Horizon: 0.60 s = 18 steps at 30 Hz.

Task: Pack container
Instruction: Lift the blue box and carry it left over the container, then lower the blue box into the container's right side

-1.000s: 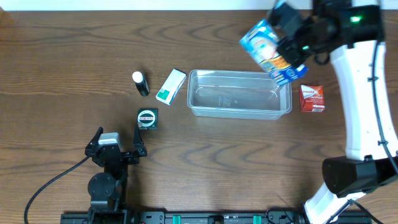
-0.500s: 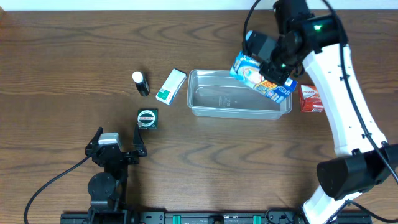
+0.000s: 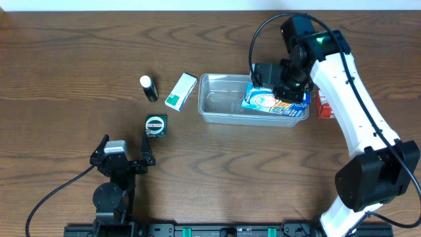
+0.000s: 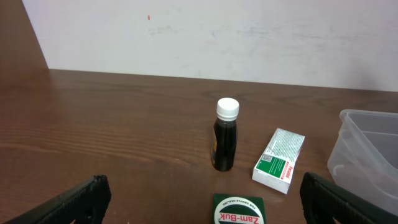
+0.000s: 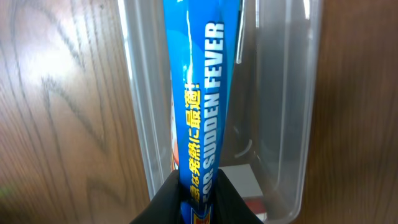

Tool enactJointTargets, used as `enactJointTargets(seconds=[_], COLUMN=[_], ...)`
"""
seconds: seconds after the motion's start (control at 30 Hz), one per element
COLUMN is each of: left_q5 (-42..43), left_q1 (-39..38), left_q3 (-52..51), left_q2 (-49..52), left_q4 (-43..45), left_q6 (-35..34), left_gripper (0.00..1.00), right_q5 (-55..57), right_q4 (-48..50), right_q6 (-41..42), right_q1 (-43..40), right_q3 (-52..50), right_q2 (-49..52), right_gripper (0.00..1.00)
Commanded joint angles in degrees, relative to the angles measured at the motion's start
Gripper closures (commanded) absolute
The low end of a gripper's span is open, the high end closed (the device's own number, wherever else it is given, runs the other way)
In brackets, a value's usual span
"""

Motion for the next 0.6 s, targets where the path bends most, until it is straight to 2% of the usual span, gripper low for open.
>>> enactJointTargets(seconds=[0.0,0.3,0.57], left_q5=[-0.3,-0.3,-0.3], left_q1=[0.3,0.3,0.3], left_q3=[-1.9,-1.9,-1.9], left_q2=[-0.3,-0.3,-0.3], left_q4=[-0.9,-0.9,-0.9], left_q6=[0.4,0.4,0.4], left_gripper=[0.02,0.02,0.02], right_q5=[-1.1,-1.2,-1.1], right_q4=[0.3,6.0,6.1], right_q6=[-6.9,-7.6,-7.4], right_q1=[0.1,-0.7,-1.0], right_q3=[-1.7,-7.2,-8.2], right_q2=[-0.4,-0.4,-0.4], right_gripper=[0.86,0.85,0.86])
